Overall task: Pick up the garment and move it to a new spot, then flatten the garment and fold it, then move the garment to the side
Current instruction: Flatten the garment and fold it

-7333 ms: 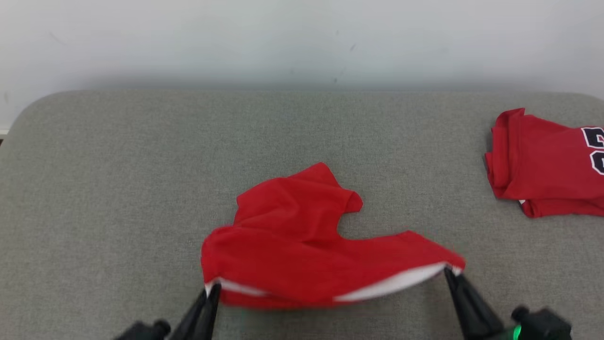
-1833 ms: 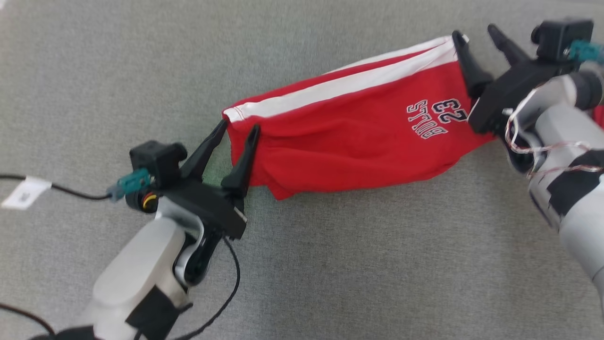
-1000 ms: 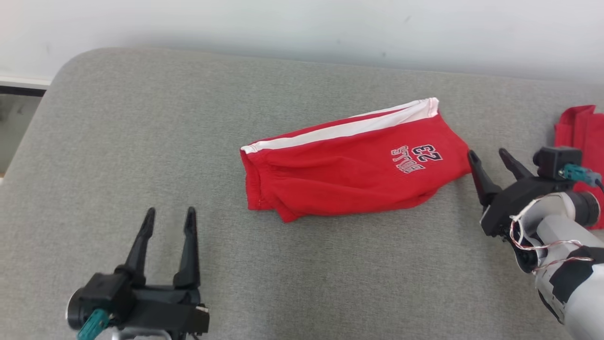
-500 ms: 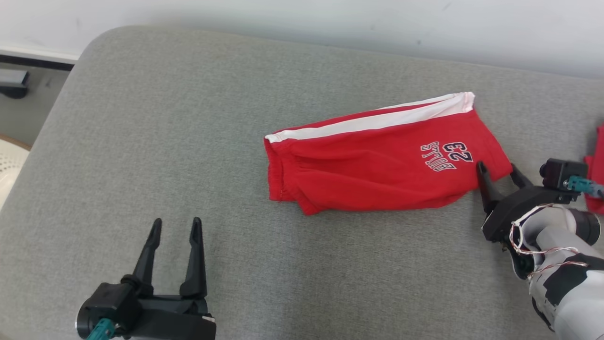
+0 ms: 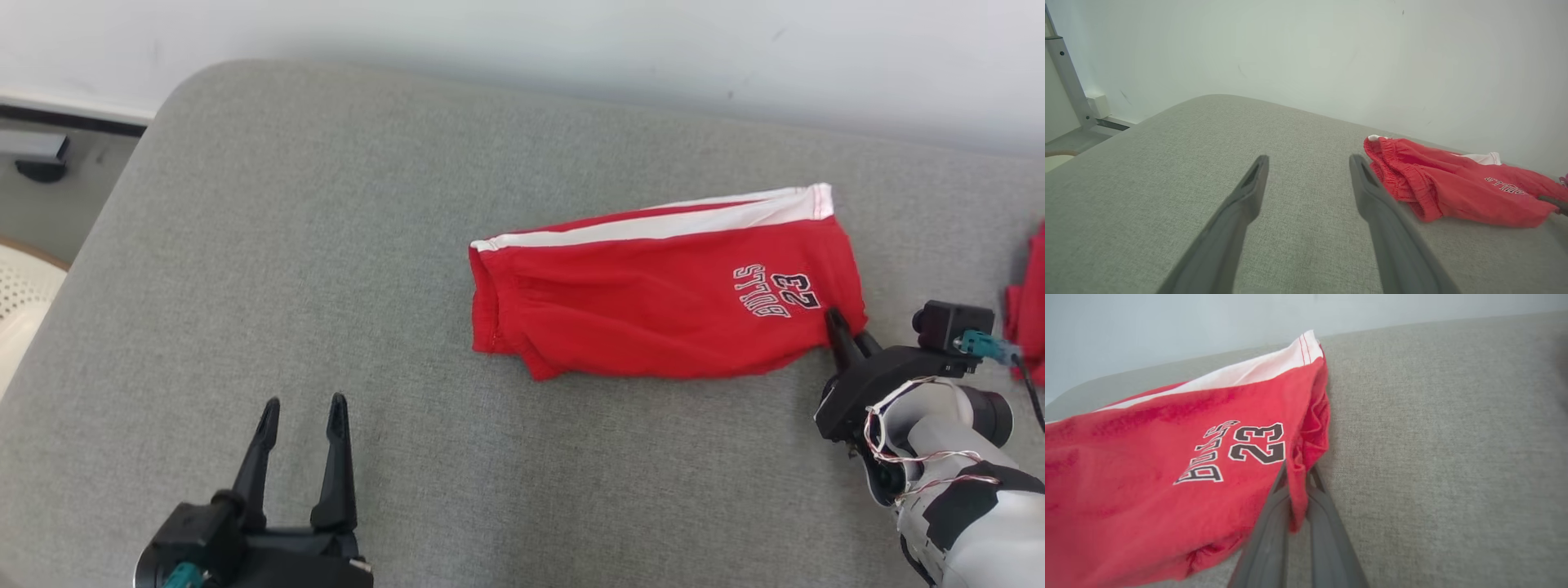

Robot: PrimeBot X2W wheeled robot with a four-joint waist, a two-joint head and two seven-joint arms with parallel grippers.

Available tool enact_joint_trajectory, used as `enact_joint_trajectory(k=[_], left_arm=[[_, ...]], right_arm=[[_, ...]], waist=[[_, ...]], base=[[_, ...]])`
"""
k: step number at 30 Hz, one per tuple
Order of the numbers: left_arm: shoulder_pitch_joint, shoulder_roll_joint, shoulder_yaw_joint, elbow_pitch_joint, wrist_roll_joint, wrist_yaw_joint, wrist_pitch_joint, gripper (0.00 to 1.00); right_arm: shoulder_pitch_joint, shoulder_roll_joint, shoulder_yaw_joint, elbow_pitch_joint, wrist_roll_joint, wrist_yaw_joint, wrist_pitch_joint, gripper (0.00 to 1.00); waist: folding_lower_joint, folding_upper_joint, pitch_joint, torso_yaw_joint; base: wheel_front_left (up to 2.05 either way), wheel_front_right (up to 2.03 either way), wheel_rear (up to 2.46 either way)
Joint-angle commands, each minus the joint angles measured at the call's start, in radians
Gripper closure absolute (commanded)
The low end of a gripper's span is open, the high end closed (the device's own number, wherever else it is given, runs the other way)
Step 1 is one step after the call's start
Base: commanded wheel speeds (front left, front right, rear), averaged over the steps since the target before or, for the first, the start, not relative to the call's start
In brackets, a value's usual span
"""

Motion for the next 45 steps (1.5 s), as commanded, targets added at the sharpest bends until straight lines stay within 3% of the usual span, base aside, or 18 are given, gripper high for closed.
enact_joint_trajectory(k=[1, 10, 22, 23, 24, 25, 36, 45], left_arm=[[0.023, -0.001, 0.007, 0.007, 0.002, -0.006, -0.003, 0.0], [0.06, -0.001, 0.036, 0.016, 0.01, -0.022, -0.003, 0.0], [0.094, 0.0, 0.055, 0.014, 0.015, -0.033, -0.003, 0.0], [0.096, 0.0, 0.055, 0.013, 0.014, -0.032, -0.003, 0.0], [0.094, -0.001, 0.056, 0.013, 0.013, -0.033, -0.003, 0.0], [0.092, 0.0, 0.057, 0.012, 0.013, -0.033, -0.003, 0.0], [0.107, 0.0, 0.082, 0.0, 0.061, -0.026, -0.003, 0.0], [0.139, 0.0, 0.055, 0.009, 0.178, -0.028, -0.003, 0.0]], right_arm=[[0.018, -0.008, -0.011, -0.03, 0.002, 0.0, 0.0, 1.0], [0.211, -0.031, -0.108, -0.273, -0.002, 0.0, 0.0, 1.0], [0.463, -0.067, -0.146, -0.445, 0.028, 0.0, 0.001, 1.0], [0.472, -0.07, -0.146, -0.444, 0.018, 0.0, 0.001, 0.87], [0.477, -0.071, -0.149, -0.441, 0.01, 0.0, 0.001, 0.56], [0.478, -0.07, -0.153, -0.435, 0.001, 0.0, 0.001, 0.0], [0.4, -0.063, -0.252, -0.434, -0.144, 0.0, 0.0, 0.0], [0.312, 0.004, -0.301, -0.217, -0.264, 0.0, -0.001, 0.0]], waist=[[0.0, 0.0, -0.039, -0.028], [0.0, 0.0, -0.1, -0.076], [0.0, 0.0, -0.127, -0.118], [0.0, 0.0, -0.127, -0.121], [0.0, 0.0, -0.127, -0.124], [0.0, 0.0, -0.127, -0.126], [0.0, 0.0, -0.135, -0.147], [0.0, 0.0, -0.15, -0.126]], base=[[0.0, 0.0, 0.0], [0.0, 0.0, 0.0], [0.0, 0.0, 0.0], [0.0, 0.0, 0.0], [0.0, 0.0, 0.0], [0.0, 0.0, 0.0], [0.0, 0.0, 0.0], [0.0, 0.0, 0.0]])
